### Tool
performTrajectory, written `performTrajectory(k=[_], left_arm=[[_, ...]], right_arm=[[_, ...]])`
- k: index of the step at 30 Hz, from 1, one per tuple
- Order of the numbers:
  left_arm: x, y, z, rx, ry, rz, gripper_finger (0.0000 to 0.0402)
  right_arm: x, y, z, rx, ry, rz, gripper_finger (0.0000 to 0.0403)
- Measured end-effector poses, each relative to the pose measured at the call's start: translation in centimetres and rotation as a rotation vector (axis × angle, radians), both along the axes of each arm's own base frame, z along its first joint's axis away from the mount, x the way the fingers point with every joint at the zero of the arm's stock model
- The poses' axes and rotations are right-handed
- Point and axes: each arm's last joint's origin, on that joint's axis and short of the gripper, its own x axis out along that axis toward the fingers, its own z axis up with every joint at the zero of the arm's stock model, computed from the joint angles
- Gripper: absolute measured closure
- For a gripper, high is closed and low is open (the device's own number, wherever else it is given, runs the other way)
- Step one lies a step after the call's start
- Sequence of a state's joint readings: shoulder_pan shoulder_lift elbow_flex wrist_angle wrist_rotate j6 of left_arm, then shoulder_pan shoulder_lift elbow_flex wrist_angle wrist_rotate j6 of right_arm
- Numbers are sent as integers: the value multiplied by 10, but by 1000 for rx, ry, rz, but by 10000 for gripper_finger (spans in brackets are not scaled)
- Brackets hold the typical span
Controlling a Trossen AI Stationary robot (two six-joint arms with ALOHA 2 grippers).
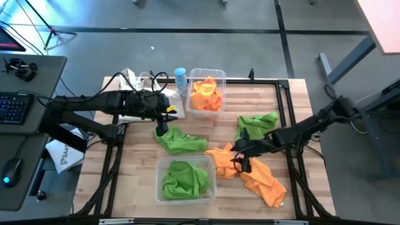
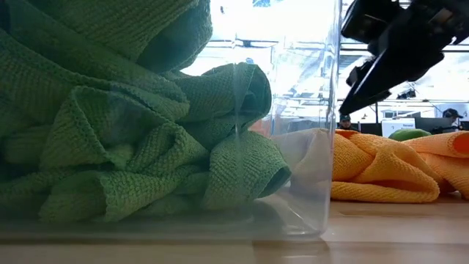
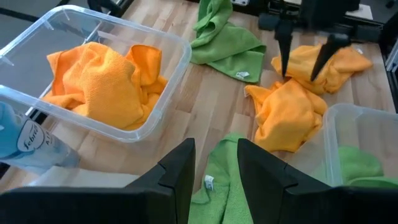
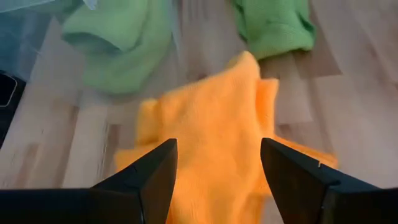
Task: Sort microfiber towel by color & place in baskets
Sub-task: Put the orange microfiber cloth into the top transparent bin
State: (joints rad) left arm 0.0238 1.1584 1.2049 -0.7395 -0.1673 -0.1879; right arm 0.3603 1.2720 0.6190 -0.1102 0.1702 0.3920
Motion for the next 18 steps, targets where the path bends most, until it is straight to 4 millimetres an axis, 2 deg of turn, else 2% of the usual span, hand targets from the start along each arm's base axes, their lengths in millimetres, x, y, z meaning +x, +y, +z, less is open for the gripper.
performTrajectory(k=[13,18], left_arm=[[0,0,0,63,16,-52,291],[0,0,0,72,18,-60,291]], right_arm=[[48,16,-41,-133,217,64,175],[63,23,-57,-129,322,92,199]])
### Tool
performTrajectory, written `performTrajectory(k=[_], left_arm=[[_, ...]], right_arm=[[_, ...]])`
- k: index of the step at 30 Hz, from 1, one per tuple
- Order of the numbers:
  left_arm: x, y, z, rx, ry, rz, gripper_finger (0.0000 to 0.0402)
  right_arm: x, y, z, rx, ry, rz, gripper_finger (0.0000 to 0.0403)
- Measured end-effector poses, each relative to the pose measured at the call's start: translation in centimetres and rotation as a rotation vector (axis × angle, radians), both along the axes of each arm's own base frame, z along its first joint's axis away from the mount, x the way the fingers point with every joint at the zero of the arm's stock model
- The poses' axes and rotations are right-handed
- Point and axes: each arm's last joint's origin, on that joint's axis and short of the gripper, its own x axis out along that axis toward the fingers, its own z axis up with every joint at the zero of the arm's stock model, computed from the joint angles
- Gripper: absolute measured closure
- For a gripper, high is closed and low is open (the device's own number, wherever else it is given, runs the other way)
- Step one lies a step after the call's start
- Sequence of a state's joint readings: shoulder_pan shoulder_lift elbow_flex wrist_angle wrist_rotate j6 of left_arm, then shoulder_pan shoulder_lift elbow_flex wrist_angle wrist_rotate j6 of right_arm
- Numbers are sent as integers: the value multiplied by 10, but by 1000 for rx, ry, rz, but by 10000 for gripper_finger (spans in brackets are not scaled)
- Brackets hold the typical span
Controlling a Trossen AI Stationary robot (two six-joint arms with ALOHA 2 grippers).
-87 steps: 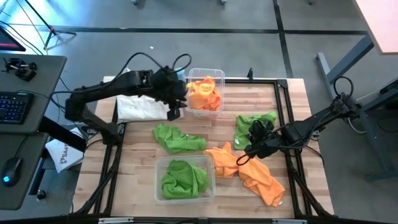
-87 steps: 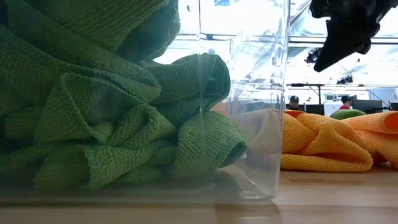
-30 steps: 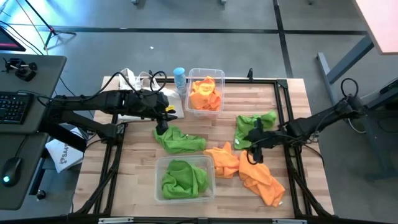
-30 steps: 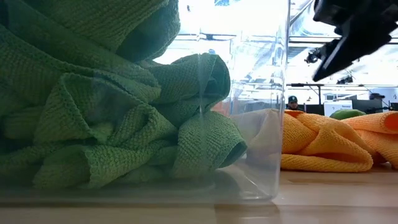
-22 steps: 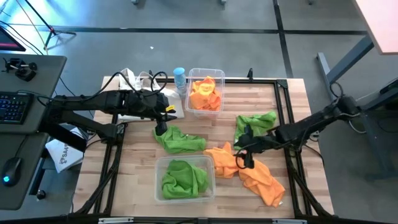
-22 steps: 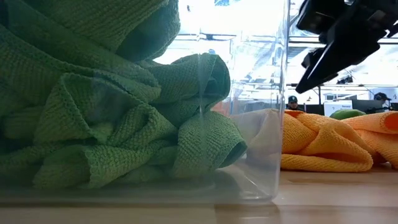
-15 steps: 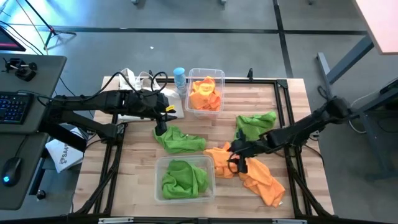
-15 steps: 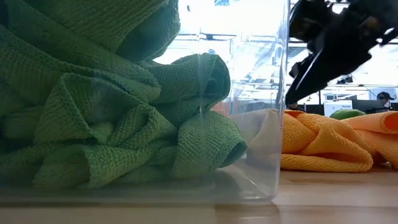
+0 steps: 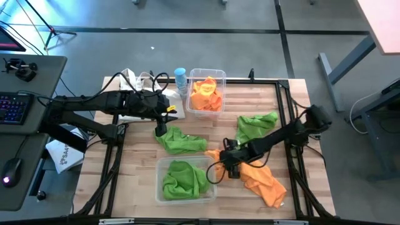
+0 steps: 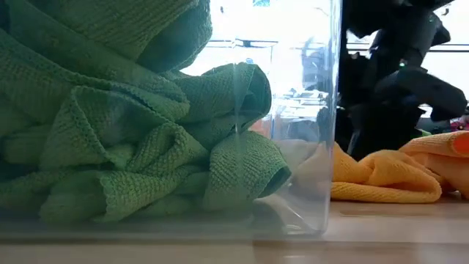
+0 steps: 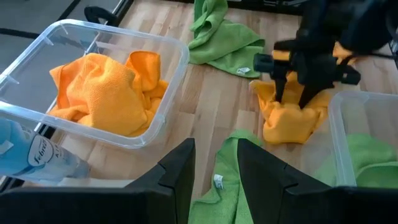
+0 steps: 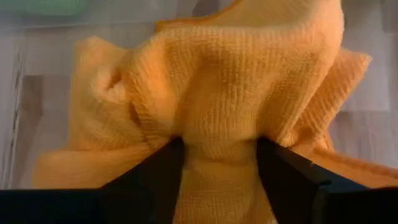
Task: Sort microfiber towel by color & place in baskets
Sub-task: Put the orange microfiber cloth into the top transparent bin
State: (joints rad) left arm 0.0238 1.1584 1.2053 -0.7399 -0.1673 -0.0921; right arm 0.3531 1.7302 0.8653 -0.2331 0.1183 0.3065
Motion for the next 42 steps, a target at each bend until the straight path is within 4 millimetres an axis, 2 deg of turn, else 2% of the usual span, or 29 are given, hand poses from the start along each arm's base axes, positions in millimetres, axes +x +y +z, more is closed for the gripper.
performTrajectory(k=[2,5,8,10,13,19,24,30,36,42], left_arm=[[0,0,0,0,0,0,291],[0,0,0,0,0,0,291],[0,0,0,12,3,-10,291],[0,0,0,26,8,-22,291],[0,0,0,45,15,-37,291],[0,0,0,102,28,-80,291],[0,0,0,101,28,-79,291],[-4,0,-1,93,45,-74,291],[-21,-1,0,82,107,-72,291],[-38,-2,1,79,21,-72,291]], right_arm=[[6,2,-4,6,24,4,225],[11,7,-7,-1,51,5,287],[15,9,-1,2,86,-7,365],[15,9,7,-1,133,-24,388],[10,7,25,-47,254,-43,379],[0,1,92,-185,327,-158,394],[-14,-7,159,-275,197,-263,398],[-28,-24,222,-318,-68,-454,400],[-18,-45,256,-338,-174,-501,401],[6,-78,268,-367,-181,-582,402]])
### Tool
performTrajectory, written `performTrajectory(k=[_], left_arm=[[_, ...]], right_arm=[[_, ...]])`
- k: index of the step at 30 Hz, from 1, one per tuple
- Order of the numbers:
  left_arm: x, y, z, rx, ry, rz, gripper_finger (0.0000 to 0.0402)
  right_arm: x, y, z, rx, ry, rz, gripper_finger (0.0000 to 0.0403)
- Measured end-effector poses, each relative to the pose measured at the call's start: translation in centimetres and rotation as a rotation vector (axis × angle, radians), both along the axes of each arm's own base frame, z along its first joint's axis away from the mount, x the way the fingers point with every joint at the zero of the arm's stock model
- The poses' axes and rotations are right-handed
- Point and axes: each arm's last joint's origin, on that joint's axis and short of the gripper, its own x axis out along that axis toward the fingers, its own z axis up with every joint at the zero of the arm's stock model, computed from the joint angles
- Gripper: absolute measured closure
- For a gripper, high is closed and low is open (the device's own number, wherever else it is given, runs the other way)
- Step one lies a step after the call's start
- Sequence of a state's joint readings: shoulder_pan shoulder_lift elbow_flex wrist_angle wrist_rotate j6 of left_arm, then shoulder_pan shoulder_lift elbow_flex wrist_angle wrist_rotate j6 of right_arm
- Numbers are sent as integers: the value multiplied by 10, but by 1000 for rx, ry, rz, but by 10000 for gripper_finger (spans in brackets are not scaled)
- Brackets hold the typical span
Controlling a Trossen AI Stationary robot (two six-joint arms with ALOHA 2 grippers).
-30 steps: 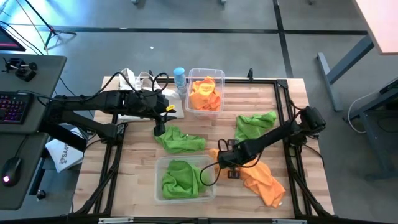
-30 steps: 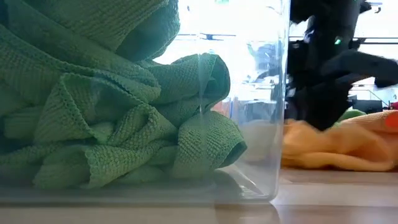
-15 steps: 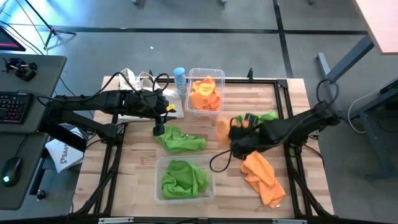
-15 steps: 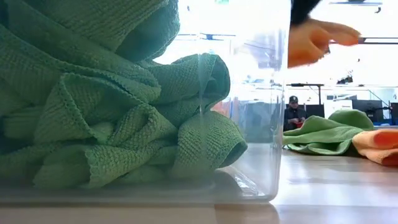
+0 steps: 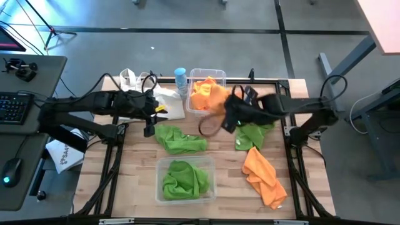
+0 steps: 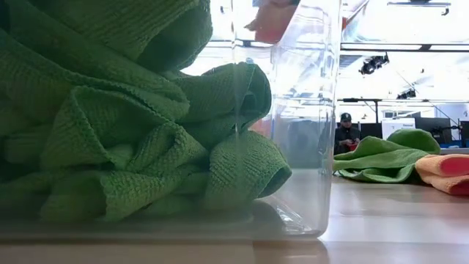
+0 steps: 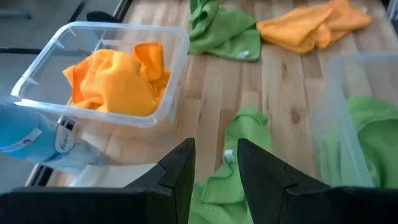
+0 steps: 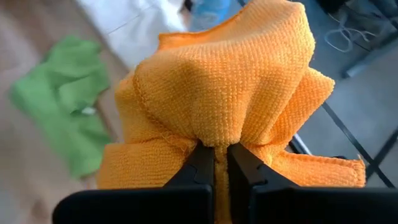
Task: Sort microfiber towel by color & place in baskets
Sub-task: Put the orange microfiber cloth into the top transparent bin
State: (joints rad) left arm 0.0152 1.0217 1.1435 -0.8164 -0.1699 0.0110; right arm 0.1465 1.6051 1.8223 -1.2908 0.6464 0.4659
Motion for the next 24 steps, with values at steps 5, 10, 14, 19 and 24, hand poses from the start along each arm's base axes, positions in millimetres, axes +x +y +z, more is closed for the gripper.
performTrajectory(k=[5,10,14,19,24], left_arm=[[-11,-1,-15,-35,-11,21,291],[-13,-1,-25,-87,6,57,291],[-10,-2,-25,-134,-23,61,291],[-7,-2,-20,-144,-87,62,291],[-3,-2,-14,-134,-162,58,291]], right_arm=[[21,-36,1,3,-8,-61,402],[43,-75,-4,45,-27,28,402],[53,-109,-15,58,-1,83,402],[65,-151,-36,115,29,142,402],[78,-183,-68,154,106,215,402]])
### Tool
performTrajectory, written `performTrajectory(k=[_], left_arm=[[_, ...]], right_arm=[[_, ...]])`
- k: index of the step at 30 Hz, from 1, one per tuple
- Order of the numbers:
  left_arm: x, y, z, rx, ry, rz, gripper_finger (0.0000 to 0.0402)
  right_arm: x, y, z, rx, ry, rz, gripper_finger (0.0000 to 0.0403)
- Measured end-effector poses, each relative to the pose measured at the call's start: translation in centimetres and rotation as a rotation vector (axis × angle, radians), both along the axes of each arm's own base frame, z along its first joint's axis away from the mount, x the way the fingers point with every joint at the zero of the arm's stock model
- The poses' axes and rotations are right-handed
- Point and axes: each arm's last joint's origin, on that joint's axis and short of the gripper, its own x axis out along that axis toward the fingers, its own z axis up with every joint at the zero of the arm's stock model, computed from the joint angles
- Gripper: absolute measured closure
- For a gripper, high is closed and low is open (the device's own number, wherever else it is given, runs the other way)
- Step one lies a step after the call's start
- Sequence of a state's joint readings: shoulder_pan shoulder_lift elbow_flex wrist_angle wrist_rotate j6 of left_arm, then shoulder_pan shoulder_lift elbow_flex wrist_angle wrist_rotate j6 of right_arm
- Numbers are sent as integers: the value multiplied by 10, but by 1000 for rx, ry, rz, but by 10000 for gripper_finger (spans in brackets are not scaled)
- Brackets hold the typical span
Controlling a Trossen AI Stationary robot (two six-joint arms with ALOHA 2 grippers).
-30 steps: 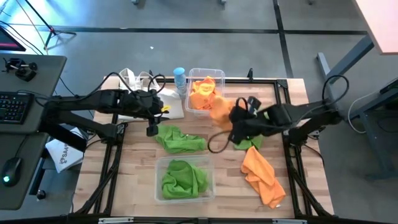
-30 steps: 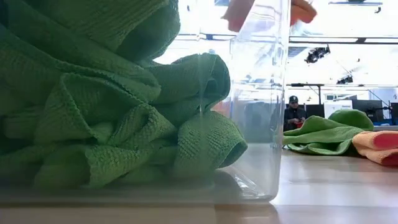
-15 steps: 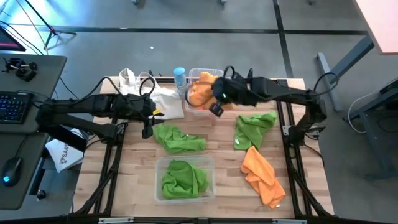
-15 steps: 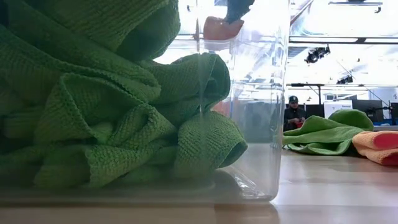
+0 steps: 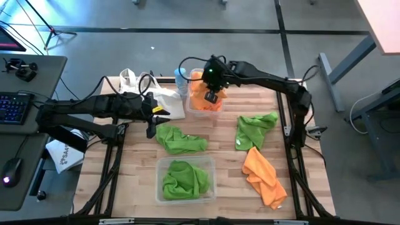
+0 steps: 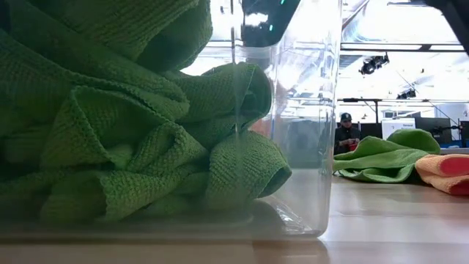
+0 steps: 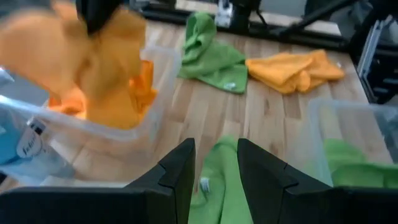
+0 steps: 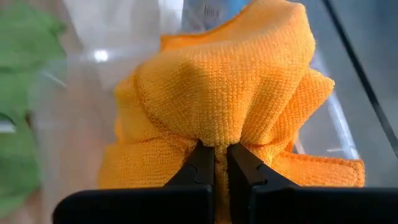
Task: Sort microfiber towel by color & place in baskets
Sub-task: Put the orange microfiber cloth into the top transparent bin, then put the green microfiber cloth into the bottom transparent bin
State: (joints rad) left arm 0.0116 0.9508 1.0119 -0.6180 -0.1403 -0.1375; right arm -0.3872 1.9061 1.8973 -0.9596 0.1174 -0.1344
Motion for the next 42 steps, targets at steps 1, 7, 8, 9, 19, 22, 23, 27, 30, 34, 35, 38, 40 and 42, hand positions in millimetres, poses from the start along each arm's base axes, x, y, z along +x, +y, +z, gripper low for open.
performTrajectory(k=[1,7,8,9,19,22,23,27,30,34,35,38,40,42], left_arm=[[0,0,1,6,-9,10,291],[1,2,3,13,-34,62,291],[2,2,3,4,-40,69,291],[2,2,3,-5,-44,75,291],[2,2,3,-94,-66,129,291],[2,2,3,-108,-69,137,291],[2,2,3,-109,-70,137,291],[2,2,3,-109,-69,137,291],[2,2,3,-109,-69,137,291],[2,2,3,-109,-69,137,291],[2,2,3,-109,-68,137,291],[2,2,3,-109,-68,137,291],[2,2,3,-109,-68,137,291],[2,2,3,-109,-68,137,291]], right_arm=[[2,-5,-7,7,19,14,402],[18,-26,-53,101,107,109,402],[20,-29,-62,105,127,118,402],[23,-30,-70,112,146,128,402],[40,-40,-132,242,222,182,395],[41,-40,-132,232,225,174,374],[40,-40,-130,224,223,167,365],[36,-39,-113,208,191,160,322],[30,-37,-95,204,159,148,288],[22,-33,-71,189,110,127,246],[19,-32,-63,188,91,114,237],[9,-27,-41,185,55,92,219],[-1,-22,-27,198,45,68,215],[-12,-16,-10,218,21,21,214]])
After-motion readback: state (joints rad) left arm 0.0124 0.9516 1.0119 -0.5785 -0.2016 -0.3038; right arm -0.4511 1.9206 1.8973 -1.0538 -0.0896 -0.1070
